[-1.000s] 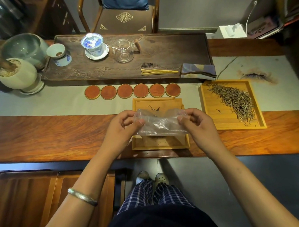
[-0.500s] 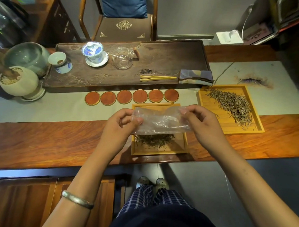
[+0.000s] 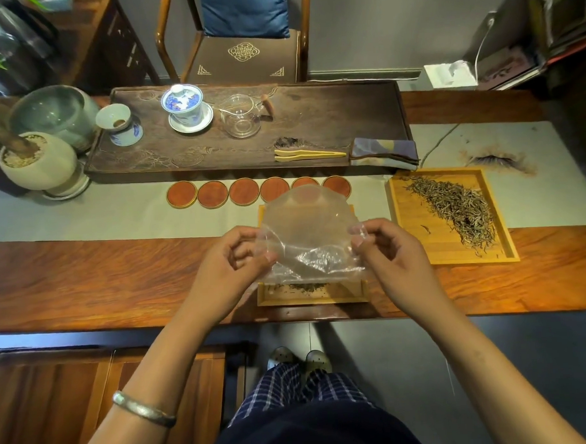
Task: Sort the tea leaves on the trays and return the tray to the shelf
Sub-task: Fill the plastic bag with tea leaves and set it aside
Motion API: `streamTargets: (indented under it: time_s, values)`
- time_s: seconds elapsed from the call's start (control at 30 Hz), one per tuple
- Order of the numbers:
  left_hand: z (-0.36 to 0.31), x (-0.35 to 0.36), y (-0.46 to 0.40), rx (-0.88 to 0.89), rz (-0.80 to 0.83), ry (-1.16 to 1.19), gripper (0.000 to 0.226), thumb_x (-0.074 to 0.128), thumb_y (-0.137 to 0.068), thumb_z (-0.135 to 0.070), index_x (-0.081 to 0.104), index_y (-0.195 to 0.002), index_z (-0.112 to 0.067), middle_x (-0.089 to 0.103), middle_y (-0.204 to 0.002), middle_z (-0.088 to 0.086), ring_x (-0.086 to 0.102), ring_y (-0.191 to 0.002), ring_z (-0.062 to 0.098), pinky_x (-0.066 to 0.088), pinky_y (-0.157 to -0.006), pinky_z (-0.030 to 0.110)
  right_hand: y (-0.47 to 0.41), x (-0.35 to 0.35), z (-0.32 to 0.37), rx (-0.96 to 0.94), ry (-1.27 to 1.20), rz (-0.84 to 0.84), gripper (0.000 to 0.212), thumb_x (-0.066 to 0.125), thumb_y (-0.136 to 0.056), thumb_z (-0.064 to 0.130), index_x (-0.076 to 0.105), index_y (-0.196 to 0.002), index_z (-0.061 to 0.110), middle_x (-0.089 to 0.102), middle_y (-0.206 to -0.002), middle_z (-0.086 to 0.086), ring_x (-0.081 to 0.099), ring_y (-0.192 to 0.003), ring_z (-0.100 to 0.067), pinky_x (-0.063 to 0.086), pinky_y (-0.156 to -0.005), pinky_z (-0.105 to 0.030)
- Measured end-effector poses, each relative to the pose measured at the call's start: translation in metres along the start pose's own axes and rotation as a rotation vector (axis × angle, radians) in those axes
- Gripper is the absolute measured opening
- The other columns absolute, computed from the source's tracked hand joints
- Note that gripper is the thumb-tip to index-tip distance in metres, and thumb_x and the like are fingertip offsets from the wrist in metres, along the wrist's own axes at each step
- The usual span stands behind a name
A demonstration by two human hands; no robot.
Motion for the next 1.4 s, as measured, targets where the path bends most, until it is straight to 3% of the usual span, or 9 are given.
streamTargets:
  time_s: [0.13, 0.23, 0.37, 0.47, 0.57, 0.77, 0.93, 1.07, 1.4]
  values:
    - [0.047, 0.001, 0.01, -0.163, 0.056, -0.111, 0.036, 0.071, -0.083, -0.008, 0.056, -0.115, -0.016, 0.068, -0.076, 0.003, 0.063, -0.072, 0.01, 0.052, -0.068, 0.022, 0.017, 0.006, -0.039, 0.088, 0.108, 0.068, 0.018, 0.06, -0.09, 0.016, 0.061, -0.101, 0.031, 0.058, -0.076, -0.003, 0.054, -0.067, -0.012, 0.047, -0.06, -0.024]
    - [0.082, 0.004, 0.021, -0.265, 0.144, -0.234, 0.037, 0.072, -0.081, -0.009, 0.054, -0.112, -0.021, 0.065, -0.072, -0.007, 0.059, -0.062, 0.002, 0.051, -0.066, 0.02, 0.033, 0.01, -0.073, 0.171, 0.233, 0.119, 0.017, 0.061, -0.089, 0.016, 0.059, -0.104, 0.024, 0.06, -0.081, -0.008, 0.057, -0.07, -0.014, 0.049, -0.064, -0.029]
    - [0.108, 0.007, 0.027, -0.348, 0.289, -0.377, 0.022, 0.072, -0.083, -0.029, 0.059, -0.1, -0.025, 0.069, -0.076, -0.006, 0.063, -0.065, -0.002, 0.045, -0.058, 0.01, 0.048, 0.016, -0.104, 0.248, 0.3, 0.176, 0.019, 0.065, -0.087, 0.016, 0.057, -0.099, 0.029, 0.063, -0.081, 0.005, 0.06, -0.074, 0.0, 0.046, -0.063, -0.013]
    - [0.116, 0.01, 0.022, -0.41, 0.246, -0.363, 0.017, 0.064, -0.087, -0.041, 0.061, -0.095, -0.027, 0.065, -0.064, -0.019, 0.059, -0.06, -0.004, 0.041, -0.053, 0.007, 0.05, 0.017, -0.118, 0.347, 0.298, 0.198, 0.008, 0.066, -0.087, 0.024, 0.06, -0.093, 0.025, 0.066, -0.083, 0.003, 0.062, -0.076, -0.004, 0.044, -0.063, -0.008]
    - [0.121, 0.011, 0.008, -0.448, 0.142, -0.33, 0.022, 0.053, -0.093, -0.044, 0.064, -0.095, -0.025, 0.066, -0.077, -0.012, 0.06, -0.073, 0.004, 0.041, -0.061, 0.017, 0.039, 0.017, -0.122, 0.395, 0.236, 0.127, 0.005, 0.06, -0.091, 0.025, 0.062, -0.087, 0.024, 0.068, -0.085, 0.001, 0.063, -0.08, -0.012, 0.043, -0.062, -0.007]
    - [0.118, 0.015, -0.015, -0.407, 0.045, -0.288, 0.021, 0.05, -0.095, -0.04, 0.063, -0.089, -0.026, 0.063, -0.075, -0.01, 0.058, -0.061, -0.009, 0.04, -0.057, 0.013, 0.005, 0.019, -0.121, 0.515, 0.141, 0.059, 0.014, 0.056, -0.093, 0.028, 0.061, -0.102, 0.017, 0.066, -0.098, -0.002, 0.062, -0.087, -0.016, 0.048, -0.071, -0.021]
    - [0.118, 0.016, -0.016, -0.299, 0.056, -0.308, 0.013, 0.055, -0.095, -0.02, 0.065, -0.09, -0.012, 0.069, -0.088, 0.01, 0.064, -0.08, 0.022, 0.049, -0.073, 0.029, -0.01, 0.021, -0.12, 0.471, 0.199, 0.091, 0.011, 0.056, -0.092, 0.007, 0.065, -0.098, 0.003, 0.066, -0.093, -0.016, 0.06, -0.085, -0.026, 0.049, -0.077, -0.032]
    - [0.107, 0.017, -0.012, -0.175, -0.028, -0.249, 0.014, 0.06, -0.092, -0.014, 0.067, -0.083, -0.023, 0.069, -0.079, -0.005, 0.063, -0.075, 0.001, 0.047, -0.067, 0.014, -0.005, 0.015, -0.115, 0.387, 0.172, 0.078, 0.013, 0.055, -0.092, 0.004, 0.068, -0.092, 0.008, 0.067, -0.088, -0.013, 0.061, -0.082, -0.023, 0.047, -0.069, -0.017]
    - [0.081, -0.009, -0.016, -0.067, -0.084, -0.133, 0.018, 0.066, -0.086, -0.007, 0.07, -0.09, -0.024, 0.074, -0.087, 0.001, 0.068, -0.078, 0.013, 0.051, -0.069, 0.017, -0.033, 0.024, -0.083, 0.308, 0.051, 0.119, 0.013, 0.063, -0.085, 0.035, 0.071, -0.091, 0.026, 0.07, -0.09, 0.01, 0.062, -0.085, 0.002, 0.046, -0.067, -0.011]
Point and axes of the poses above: each hand's wrist, its own y-axis away from the middle knuckle, its own x-axis out of the palm, z = x × y, the point moved 1 cm from there along -y, towards the middle knuckle
